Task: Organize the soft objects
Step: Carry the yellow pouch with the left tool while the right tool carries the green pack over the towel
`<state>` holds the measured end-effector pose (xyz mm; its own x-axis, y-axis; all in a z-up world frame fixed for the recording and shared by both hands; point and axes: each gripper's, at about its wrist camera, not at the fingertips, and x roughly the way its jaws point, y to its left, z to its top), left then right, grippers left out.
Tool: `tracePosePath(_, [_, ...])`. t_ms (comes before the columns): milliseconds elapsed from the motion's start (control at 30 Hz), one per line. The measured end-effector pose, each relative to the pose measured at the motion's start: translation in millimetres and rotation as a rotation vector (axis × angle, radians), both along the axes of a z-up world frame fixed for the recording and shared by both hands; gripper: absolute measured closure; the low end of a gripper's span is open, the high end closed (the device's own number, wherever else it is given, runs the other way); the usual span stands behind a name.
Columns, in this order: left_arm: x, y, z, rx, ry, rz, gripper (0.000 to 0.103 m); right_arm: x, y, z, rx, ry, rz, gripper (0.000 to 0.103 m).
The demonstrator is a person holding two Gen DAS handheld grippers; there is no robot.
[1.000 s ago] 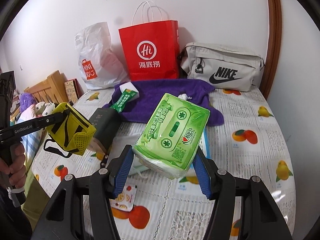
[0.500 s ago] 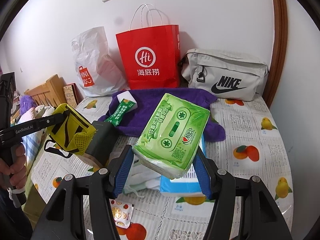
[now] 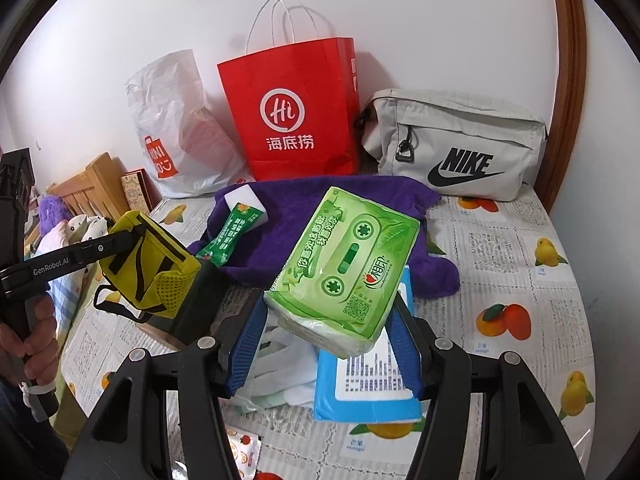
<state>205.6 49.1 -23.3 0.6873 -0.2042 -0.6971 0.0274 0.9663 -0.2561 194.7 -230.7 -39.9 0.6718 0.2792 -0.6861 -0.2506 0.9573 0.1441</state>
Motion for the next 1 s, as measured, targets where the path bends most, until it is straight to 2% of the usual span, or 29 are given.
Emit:
tracePosePath(567, [45,-7,-5,0.018,0.015,-0.021,0.071,55,1,-4,-0.015,0.005,-0.015,0.044])
tracePosePath(1000, [80,-11,-13,0.036,0.031,-0.034,0.071,95,6,-19,-0.032,0.026,-0.023,0.044])
